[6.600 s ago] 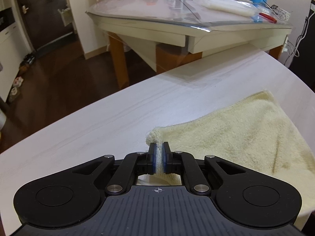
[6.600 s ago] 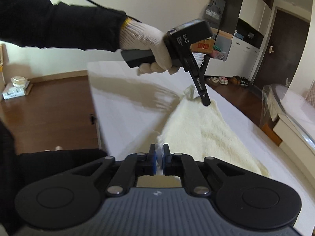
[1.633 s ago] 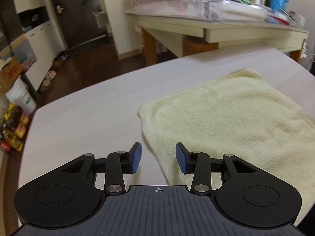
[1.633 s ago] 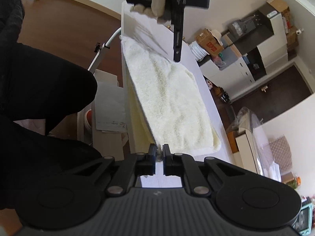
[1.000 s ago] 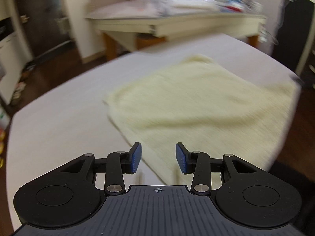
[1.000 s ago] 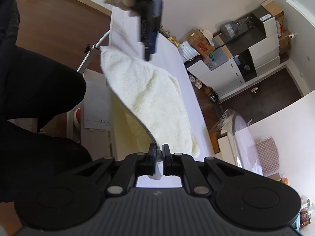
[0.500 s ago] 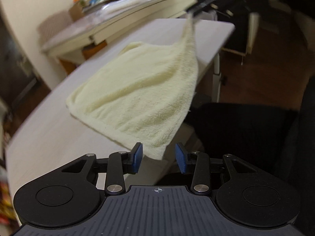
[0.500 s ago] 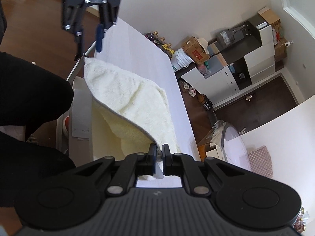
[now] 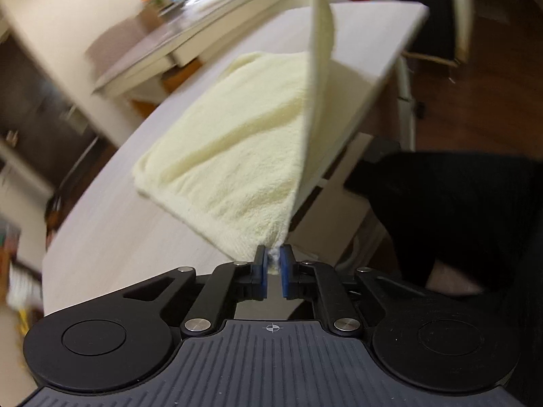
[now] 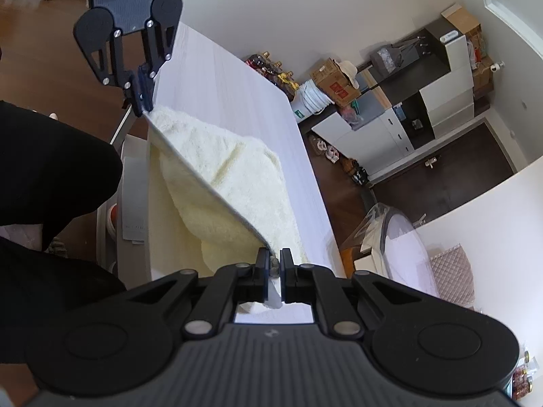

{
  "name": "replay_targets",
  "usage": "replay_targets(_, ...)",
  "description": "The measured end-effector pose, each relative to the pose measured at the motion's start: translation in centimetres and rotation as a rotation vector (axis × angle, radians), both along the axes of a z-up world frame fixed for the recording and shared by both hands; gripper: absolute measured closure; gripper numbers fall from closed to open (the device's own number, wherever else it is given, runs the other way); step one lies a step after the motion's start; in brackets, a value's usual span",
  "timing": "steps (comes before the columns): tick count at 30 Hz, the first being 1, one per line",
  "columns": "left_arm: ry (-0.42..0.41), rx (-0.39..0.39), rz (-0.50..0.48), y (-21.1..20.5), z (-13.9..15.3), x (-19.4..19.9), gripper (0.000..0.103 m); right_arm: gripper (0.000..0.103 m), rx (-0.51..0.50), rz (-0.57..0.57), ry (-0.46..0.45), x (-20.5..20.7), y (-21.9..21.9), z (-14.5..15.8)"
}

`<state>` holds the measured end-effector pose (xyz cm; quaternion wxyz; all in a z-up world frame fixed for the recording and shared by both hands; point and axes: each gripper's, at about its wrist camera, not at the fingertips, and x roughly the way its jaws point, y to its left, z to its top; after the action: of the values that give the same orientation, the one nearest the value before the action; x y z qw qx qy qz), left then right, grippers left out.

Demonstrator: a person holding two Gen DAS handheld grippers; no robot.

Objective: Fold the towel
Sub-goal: 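Lift the corner with the right gripper and fold it diagonally over toward the left gripper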

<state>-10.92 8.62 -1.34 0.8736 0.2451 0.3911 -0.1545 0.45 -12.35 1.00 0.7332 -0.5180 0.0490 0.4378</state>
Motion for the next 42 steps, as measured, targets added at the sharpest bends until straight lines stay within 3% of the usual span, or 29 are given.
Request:
replay_targets(7, 0.068, -0.279, 0.214, 3.1, 1.5, 0.6, 0.096, 0.096, 0.001, 0.081, 0.025, 2.6, 1.5, 2.2)
replay_targets(15, 0.125, -0.471, 0.298, 5.8, 2.0, 1.0, 0.097, 0.096, -0.1, 0.199, 0.014, 7.6, 7.4, 4.5)
replay_targets(23, 0.192, -0.661, 0.461, 8.5, 1.0, 1.5, 0.097, 0.096, -0.261, 0.315, 0.049, 12.3, 15.3, 2.9)
replay_targets(34, 0.222, -0.782, 0.613, 9.3, -0.4, 1.9, 0.097, 0.096, -0.353, 0.411, 0.116, 15.6, 21.7, -0.5)
replay_targets(42, 0.23, -0.84, 0.649, 9.0, -1.3, 1.9, 0.097, 0.096, -0.398, 0.45, 0.16, 16.9, 24.7, -2.7)
